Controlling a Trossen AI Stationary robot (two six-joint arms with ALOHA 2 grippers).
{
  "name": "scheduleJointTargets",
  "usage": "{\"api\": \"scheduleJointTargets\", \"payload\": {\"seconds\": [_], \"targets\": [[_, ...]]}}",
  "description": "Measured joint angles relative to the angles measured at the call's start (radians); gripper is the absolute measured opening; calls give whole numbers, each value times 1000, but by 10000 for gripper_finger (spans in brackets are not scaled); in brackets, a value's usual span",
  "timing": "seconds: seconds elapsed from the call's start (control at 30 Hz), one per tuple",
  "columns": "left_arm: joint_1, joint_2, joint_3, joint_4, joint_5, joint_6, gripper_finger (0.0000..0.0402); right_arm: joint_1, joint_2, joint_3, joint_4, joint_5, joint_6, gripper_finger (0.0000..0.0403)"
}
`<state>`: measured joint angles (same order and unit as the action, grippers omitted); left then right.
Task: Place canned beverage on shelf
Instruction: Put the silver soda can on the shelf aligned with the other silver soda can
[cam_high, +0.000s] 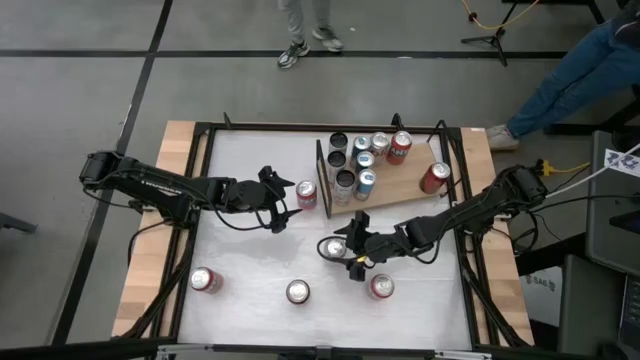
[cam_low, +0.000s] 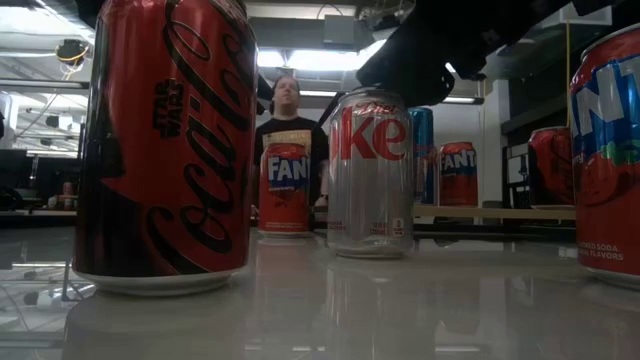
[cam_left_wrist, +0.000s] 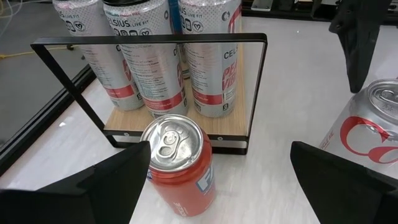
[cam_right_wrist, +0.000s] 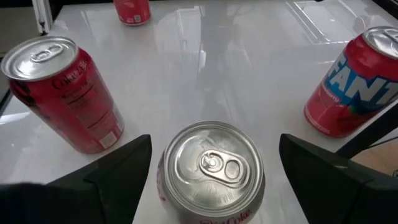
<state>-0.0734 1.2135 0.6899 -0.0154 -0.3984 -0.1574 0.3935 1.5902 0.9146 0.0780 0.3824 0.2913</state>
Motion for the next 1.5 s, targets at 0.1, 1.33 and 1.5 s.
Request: {"api": "scheduleJointTargets", "payload": {"seconds": [0.1,1.33,1.5], "targets": [[0,0,0,0,0,0,380,0,0,0,-2,0,0,342],[0,0,-1,0,0,0,380,-1,82,0,30,41,166,342],[0,0,-1,0,0,0,380,-1,82,0,29,39,201,342]]}}
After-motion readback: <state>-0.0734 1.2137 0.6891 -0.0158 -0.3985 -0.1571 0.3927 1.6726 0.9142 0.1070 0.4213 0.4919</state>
